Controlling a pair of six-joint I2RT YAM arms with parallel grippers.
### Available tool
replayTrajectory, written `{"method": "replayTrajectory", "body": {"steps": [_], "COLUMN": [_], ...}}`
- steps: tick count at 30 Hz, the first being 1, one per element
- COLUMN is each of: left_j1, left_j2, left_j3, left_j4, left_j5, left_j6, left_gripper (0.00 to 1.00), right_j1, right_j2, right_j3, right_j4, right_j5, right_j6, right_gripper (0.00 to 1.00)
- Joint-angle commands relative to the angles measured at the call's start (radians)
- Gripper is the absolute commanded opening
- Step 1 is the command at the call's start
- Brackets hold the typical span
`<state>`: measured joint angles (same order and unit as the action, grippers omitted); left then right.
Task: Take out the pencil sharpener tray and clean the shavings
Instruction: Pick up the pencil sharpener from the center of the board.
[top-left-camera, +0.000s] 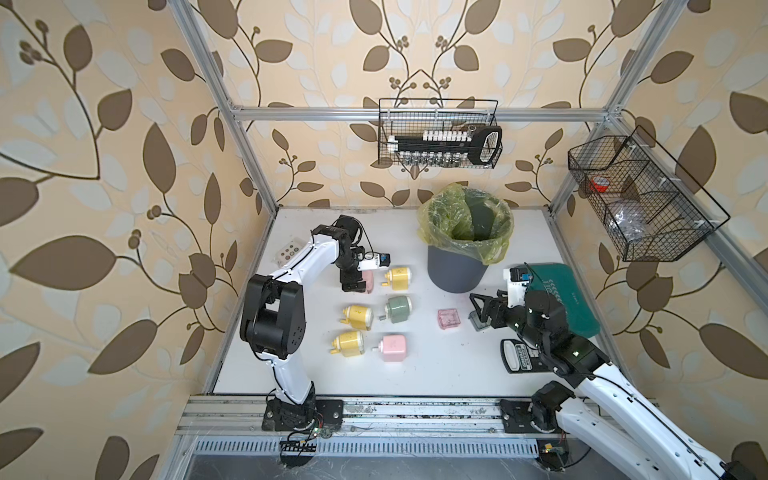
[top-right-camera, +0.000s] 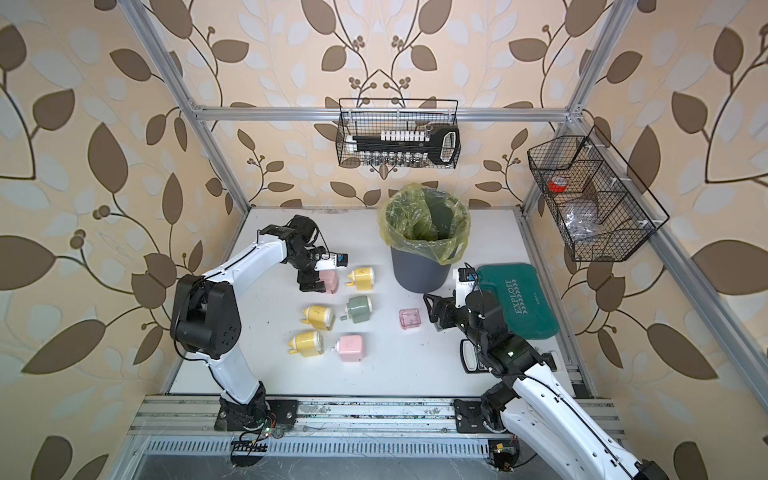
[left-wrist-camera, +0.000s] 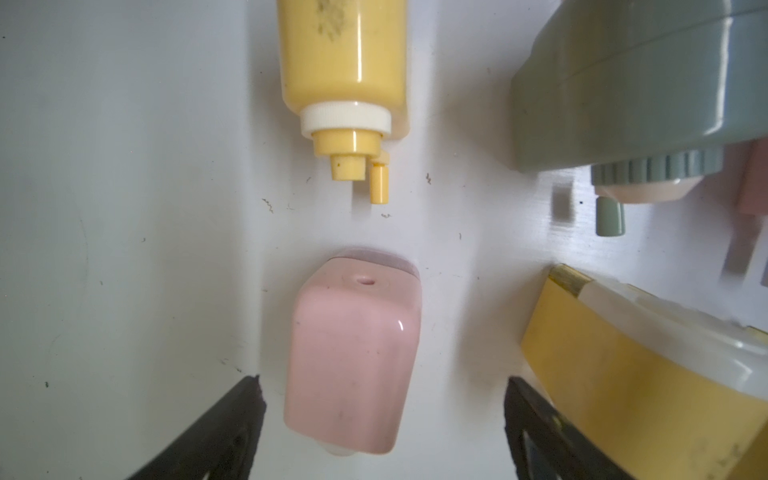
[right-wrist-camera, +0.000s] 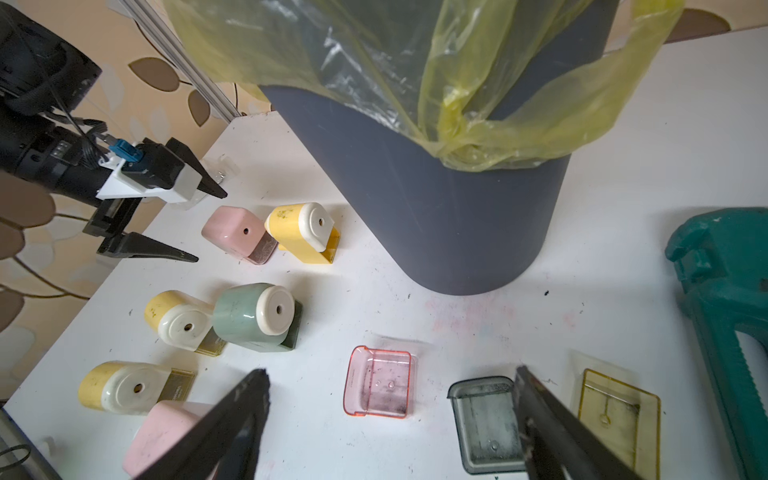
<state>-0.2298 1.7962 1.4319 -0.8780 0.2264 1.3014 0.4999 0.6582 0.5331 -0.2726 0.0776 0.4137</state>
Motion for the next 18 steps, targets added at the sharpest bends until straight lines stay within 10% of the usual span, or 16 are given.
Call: {"method": "replayTrajectory", "body": {"steps": [1,18], "left_j1": [-0.005,0.013], "left_j2": [0.028,0.169], "left_j3": [0.038,0.091], "left_j4": [-0.045,0.001], "left_j5": [0.012,0.032], "left_j6": [0.043,0.057], "left_gripper": [0.90,0.81], "right_j1": [0.024,0.101], "right_j2": [-0.019,-0.026], "right_j3": [-0.009,-0.001], "right_j4": [-0.023,-0.051], "right_j5": [0.005,0.040], "right_j6": [-0.012,-0.028], "right_gripper": [0.88,0.89]}}
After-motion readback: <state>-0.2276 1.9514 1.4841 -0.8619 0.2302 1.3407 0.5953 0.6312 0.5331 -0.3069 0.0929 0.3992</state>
